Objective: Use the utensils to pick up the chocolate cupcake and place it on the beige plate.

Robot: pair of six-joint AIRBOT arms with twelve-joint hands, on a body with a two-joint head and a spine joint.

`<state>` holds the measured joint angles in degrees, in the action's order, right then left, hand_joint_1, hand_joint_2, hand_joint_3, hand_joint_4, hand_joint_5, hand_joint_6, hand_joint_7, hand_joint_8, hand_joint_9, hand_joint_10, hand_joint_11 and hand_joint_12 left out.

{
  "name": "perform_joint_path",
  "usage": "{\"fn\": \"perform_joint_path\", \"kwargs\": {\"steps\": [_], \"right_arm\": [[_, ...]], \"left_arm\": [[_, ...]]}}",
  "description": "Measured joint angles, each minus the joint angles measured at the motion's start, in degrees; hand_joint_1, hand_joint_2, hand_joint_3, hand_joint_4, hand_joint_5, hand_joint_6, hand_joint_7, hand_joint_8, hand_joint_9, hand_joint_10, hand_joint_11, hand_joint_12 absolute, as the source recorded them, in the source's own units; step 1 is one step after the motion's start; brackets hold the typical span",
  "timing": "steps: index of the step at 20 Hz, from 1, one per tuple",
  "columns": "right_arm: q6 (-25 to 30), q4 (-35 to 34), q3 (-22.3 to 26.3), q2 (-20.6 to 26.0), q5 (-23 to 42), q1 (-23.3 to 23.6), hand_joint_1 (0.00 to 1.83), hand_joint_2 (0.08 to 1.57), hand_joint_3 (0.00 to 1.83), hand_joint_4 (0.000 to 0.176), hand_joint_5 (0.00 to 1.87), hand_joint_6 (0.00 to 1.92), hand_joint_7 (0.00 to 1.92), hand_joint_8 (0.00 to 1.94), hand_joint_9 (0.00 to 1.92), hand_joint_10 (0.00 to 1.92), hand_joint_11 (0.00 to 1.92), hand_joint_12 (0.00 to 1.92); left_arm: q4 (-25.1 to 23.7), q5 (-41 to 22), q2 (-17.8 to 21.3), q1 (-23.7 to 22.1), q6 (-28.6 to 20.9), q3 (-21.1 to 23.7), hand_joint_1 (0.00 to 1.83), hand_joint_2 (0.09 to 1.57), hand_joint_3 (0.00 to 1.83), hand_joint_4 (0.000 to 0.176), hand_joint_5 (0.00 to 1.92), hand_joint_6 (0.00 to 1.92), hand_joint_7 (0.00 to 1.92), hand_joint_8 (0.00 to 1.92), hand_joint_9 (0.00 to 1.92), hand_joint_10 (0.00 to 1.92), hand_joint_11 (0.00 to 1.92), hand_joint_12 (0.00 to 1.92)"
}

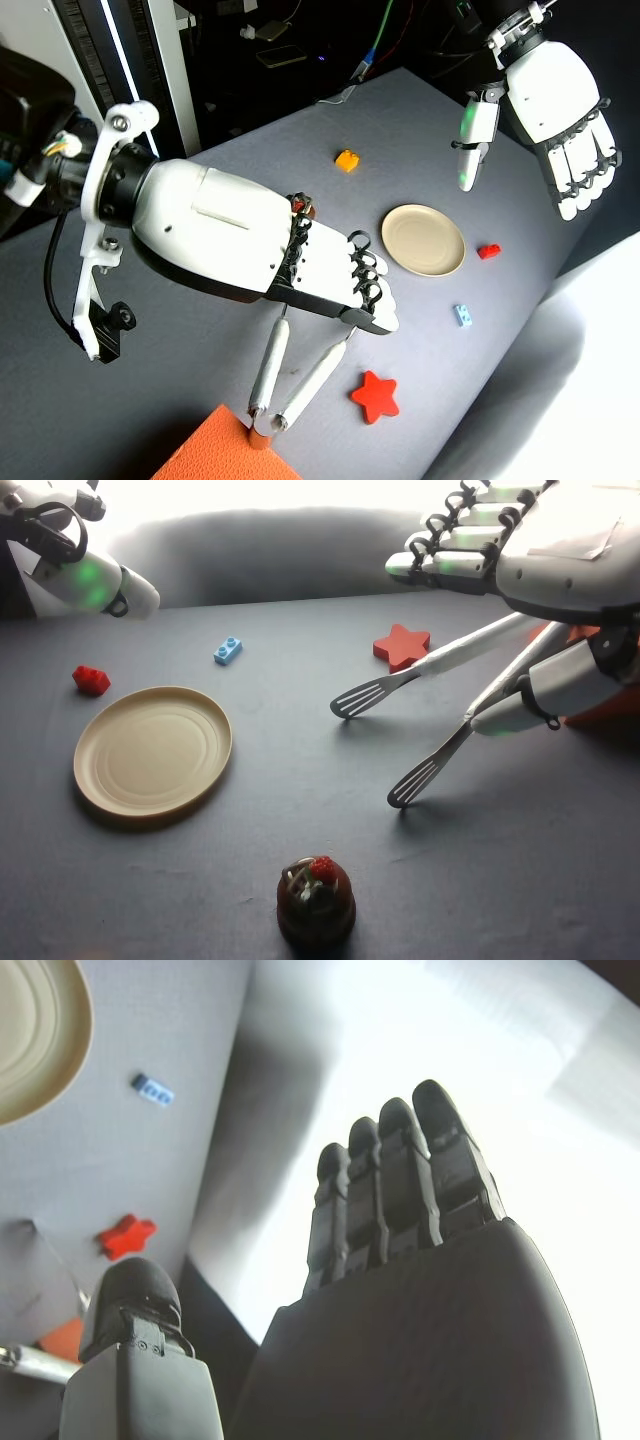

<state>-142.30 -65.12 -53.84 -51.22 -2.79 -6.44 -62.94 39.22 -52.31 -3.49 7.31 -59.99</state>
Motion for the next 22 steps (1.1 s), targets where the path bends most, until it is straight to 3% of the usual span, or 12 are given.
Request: {"fn": "perform_joint_path", "kwargs": {"steps": [2,3,4,5,6,8,10,12,16,19,22], "right_arm": [[1.0,0.0,0.0,-0.4,3.4,0.2,0.43,0.94,0.0,0.0,0.0,0.0,0.01,0.0,0.02,0.0,0.0,0.12],[11.6,10.4,0.3,-0.5,6.5,0.2,0.44,0.94,0.0,0.0,0.0,0.0,0.0,0.0,0.0,0.0,0.0,0.06],[30.4,33.1,0.6,-0.2,12.5,-1.4,0.47,0.93,0.0,0.0,0.0,0.0,0.0,0.0,0.0,0.0,0.0,0.05],[39.5,47.7,1.5,1.0,19.0,-2.8,0.5,0.93,0.0,0.0,0.0,0.0,0.0,0.0,0.0,0.0,0.0,0.01],[42.5,52.3,2.2,1.8,20.7,-2.6,0.48,0.93,0.0,0.0,0.0,0.0,0.0,0.0,0.0,0.0,0.0,0.0],[47.5,52.4,2.3,1.8,16.1,-0.4,0.51,0.92,0.0,0.0,0.0,0.0,0.0,0.0,0.0,0.0,0.0,0.0],[48.2,52.5,1.9,0.8,7.9,-0.2,0.5,0.91,0.0,0.0,0.0,0.0,0.0,0.0,0.0,0.0,0.0,0.0],[48.5,48.9,1.5,-0.2,0.6,-0.1,0.44,0.91,0.0,0.0,0.0,0.0,0.0,0.0,0.0,0.0,0.0,0.0],[48.9,45.2,-2.9,-3.1,-4.3,2.0,0.47,0.9,0.0,0.0,0.0,0.0,0.0,0.0,0.0,0.0,0.0,0.0],[51.8,45.2,-6.0,-6.3,-11.4,4.0,0.43,0.91,0.0,0.0,0.0,0.0,0.0,0.0,0.0,0.0,0.0,0.0],[54.7,45.2,-9.6,-8.5,-13.5,5.2,0.43,0.91,0.0,0.0,0.0,0.0,0.0,0.0,0.0,0.0,0.0,0.0]], "left_arm": [[0.0,0.0,0.1,-0.3,0.2,-0.2,0.16,1.07,0.0,0.0,0.17,0.0,0.2,0.0,0.19,0.0,0.0,0.45],[-0.1,0.0,0.1,-0.4,0.3,-0.3,0.14,1.07,0.0,0.0,0.18,0.0,0.2,0.0,0.19,0.0,0.0,0.45],[0.1,0.0,0.1,-0.6,0.3,-0.6,0.15,1.07,0.0,0.0,0.18,0.0,0.21,0.01,0.2,0.01,0.0,0.47],[-0.1,0.1,0.1,-0.6,0.3,-0.7,0.15,1.07,0.0,0.0,0.18,0.0,0.21,0.0,0.21,0.01,0.0,0.47],[0.0,0.7,0.2,-0.7,0.4,-0.7,0.16,1.07,0.0,0.0,0.18,0.0,0.21,0.0,0.2,0.0,0.0,0.44],[0.3,1.7,0.3,-1.4,1.0,-0.5,0.15,1.07,0.0,0.0,0.17,0.0,0.2,0.0,0.2,0.0,0.0,0.42],[0.5,1.7,0.3,-1.6,1.6,0.0,0.18,1.06,0.0,0.0,0.19,0.0,0.22,0.0,0.22,0.0,0.0,0.47],[5.7,3.0,0.3,-2.4,4.8,-0.1,0.17,1.07,0.0,0.0,0.18,0.0,0.21,0.0,0.21,0.0,0.0,0.44],[6.8,5.1,0.3,-3.1,6.2,-0.1,0.17,1.07,0.0,0.0,0.17,0.0,0.21,0.0,0.21,0.0,0.0,0.41],[7.0,5.4,0.3,-3.5,6.6,0.0,0.19,1.06,0.0,0.0,0.18,0.0,0.2,0.0,0.2,0.0,0.0,0.43],[6.9,5.9,0.3,-3.7,6.7,0.0,0.17,1.07,0.0,0.0,0.17,0.0,0.18,0.0,0.18,0.0,0.0,0.39]]}}
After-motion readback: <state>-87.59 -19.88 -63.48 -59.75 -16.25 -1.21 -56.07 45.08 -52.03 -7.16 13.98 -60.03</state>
